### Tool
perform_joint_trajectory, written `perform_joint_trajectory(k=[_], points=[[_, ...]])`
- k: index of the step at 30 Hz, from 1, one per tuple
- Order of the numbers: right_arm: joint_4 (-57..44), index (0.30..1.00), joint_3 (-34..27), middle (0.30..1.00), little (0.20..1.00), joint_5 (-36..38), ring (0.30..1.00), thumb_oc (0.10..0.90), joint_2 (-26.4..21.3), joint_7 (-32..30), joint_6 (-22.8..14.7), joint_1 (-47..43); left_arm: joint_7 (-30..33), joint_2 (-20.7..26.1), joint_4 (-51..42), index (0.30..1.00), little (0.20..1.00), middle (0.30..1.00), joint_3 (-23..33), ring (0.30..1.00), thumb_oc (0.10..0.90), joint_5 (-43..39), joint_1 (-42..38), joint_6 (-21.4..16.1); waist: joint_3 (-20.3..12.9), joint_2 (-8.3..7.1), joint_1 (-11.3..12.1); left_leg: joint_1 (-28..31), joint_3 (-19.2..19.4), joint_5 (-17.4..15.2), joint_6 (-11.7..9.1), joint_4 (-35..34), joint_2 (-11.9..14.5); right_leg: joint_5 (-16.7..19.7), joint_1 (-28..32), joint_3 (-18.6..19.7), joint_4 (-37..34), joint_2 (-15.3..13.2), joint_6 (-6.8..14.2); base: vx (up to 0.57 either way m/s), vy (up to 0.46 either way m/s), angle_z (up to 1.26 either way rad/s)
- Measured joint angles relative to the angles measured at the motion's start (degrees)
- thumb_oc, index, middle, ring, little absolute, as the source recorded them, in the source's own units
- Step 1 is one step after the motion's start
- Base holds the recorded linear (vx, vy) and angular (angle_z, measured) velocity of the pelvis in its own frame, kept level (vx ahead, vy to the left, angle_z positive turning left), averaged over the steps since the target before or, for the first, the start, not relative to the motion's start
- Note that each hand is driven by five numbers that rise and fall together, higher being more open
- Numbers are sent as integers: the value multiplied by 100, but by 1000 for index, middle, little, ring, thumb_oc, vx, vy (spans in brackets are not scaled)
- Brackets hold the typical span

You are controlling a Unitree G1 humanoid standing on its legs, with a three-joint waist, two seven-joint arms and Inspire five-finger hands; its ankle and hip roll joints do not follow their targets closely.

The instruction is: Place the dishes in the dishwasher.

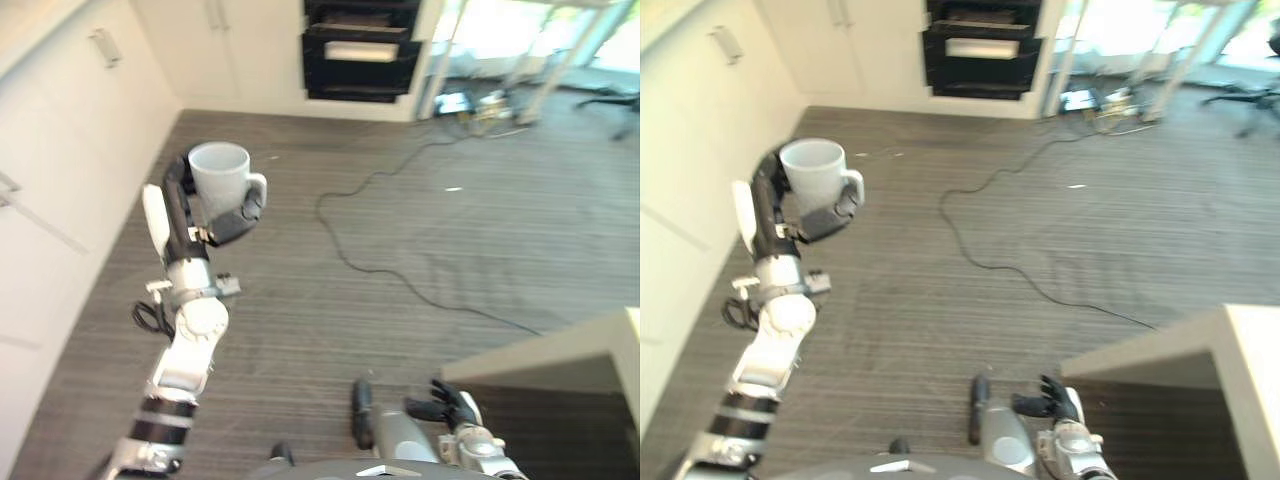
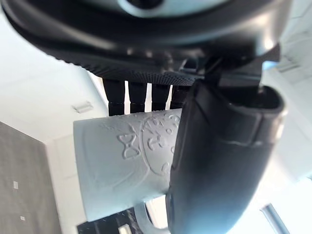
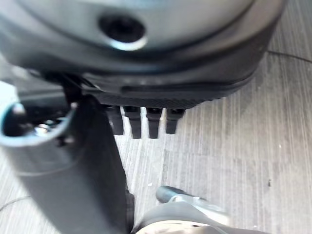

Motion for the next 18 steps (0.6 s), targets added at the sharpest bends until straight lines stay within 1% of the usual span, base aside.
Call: perform_joint_trajectory(k=[1, 2, 3, 5, 6, 8, 9, 10, 12, 14, 15, 16, 18], points=[[7, 900, 12, 900, 900, -6, 900, 800, 48, 25, 4, -24, -78, 89, 134, 300, 300, 300, 101, 300, 400, -91, 63, 36, -5, -89, 52, -17, 85, -94, -93, 302, 75, 98, 371, 91, -399, 71, -124, 123, -32, -28], [-13, 900, 5, 900, 900, 1, 900, 800, 120, 32, 16, -42, -141, 143, 171, 300, 300, 300, 294, 300, 400, -153, 231, 58, -53, -236, 55, 87, 121, -152, -200, 320, 47, 185, 742, 217, -821, 107, -140, 173, -36, -53], [-65, 900, 3, 900, 900, 1, 900, 800, 142, 21, -26, -32, -145, 171, 167, 300, 300, 300, 468, 300, 400, -160, 322, 53, -140, -398, 7, 43, 132, -118, -250, 46, -40, 299, 1213, 282, -1362, 114, -103, 88, -16, -51], [-122, 900, 9, 900, 900, 1, 900, 800, 71, 18, -45, -79, -154, 185, 162, 300, 300, 300, 512, 300, 400, -159, 306, 29, -153, -358, -43, -162, 105, 12, -245, -117, 16, 213, 1434, 356, -1419, 181, -34, 22, 4, -32], [-132, 900, 9, 900, 900, 1, 900, 800, 39, 14, -42, -87, -186, 185, 161, 300, 300, 300, 510, 300, 400, -159, 294, 27, -161, -353, -113, -357, 105, 149, -233, -186, 10, 148, 1563, 373, -1417, 182, 30, -59, 45, -24], [-130, 900, 20, 900, 900, 1, 900, 800, 11, 15, -12, -68, -215, 184, 160, 300, 300, 300, 503, 300, 400, -158, 290, 20, -223, -327, -189, -670, 102, 578, -111, -268, 24, 41, 1735, 425, -1420, 189, 178, -57, 61, -34], [-106, 900, 19, 900, 900, 1, 900, 800, 21, 13, 2, -55, -224, 196, 166, 300, 300, 300, 500, 300, 400, -158, 298, 13, -283, -335, -176, -765, 129, 863, -22, -175, 32, -63, 1816, 503, -1429, 178, 201, -60, 36, -41], [-112, 900, 44, 900, 900, 4, 900, 800, 62, 16, 9, 63, -231, 194, 168, 300, 300, 300, 494, 300, 400, -171, 318, 15, -439, -393, -210, -676, 133, 857, 0, -252, -66, -122, 1835, 532, -1448, 100, 253, -117, 14, -21], [-74, 900, 48, 900, 900, 6, 900, 800, 195, 20, 44, 242, -253, 254, 121, 300, 300, 300, 497, 300, 400, -170, 239, -2, -571, -522, -294, -606, 93, 807, 74, -286, -227, -176, 1918, 501, -1423, -57, 354, -230, 1, 15], [-39, 900, 131, 900, 900, 17, 900, 800, 285, 22, 53, 334, -254, 293, 122, 300, 300, 300, 499, 300, 400, -172, 245, -1, -577, -520, -298, -533, 67, 812, 121, -285, -276, -127, 2017, 495, -1419, -113, 424, -204, -103, 20], [-23, 900, 145, 900, 900, 29, 900, 800, 339, 56, 58, 415, -251, 292, 122, 300, 300, 300, 499, 300, 400, -175, 265, -1, -659, -468, -285, -515, 53, 769, 207, -285, -287, -116, 2050, 498, -1418, -121, 441, -162, -132, 14], [-23, 900, 145, 900, 900, 29, 900, 800, 339, 56, 58, 415, -251, 292, 122, 300, 300, 300, 499, 300, 400, -175, 265, -1, -659, -468, -285, -515, 53, 769, 207, -285, -287, -116, 2050, 498, -1418, -121, 441, -166, -146, 11], [4, 900, 145, 900, 900, 34, 900, 800, 410, 57, 57, 415, -215, 292, 124, 300, 300, 300, 514, 300, 400, -180, 276, -1, -708, -392, -196, -424, 54, 733, 263, -285, -320, -115, 2135, 510, -1419, -150, 445, -269, -161, 1]])
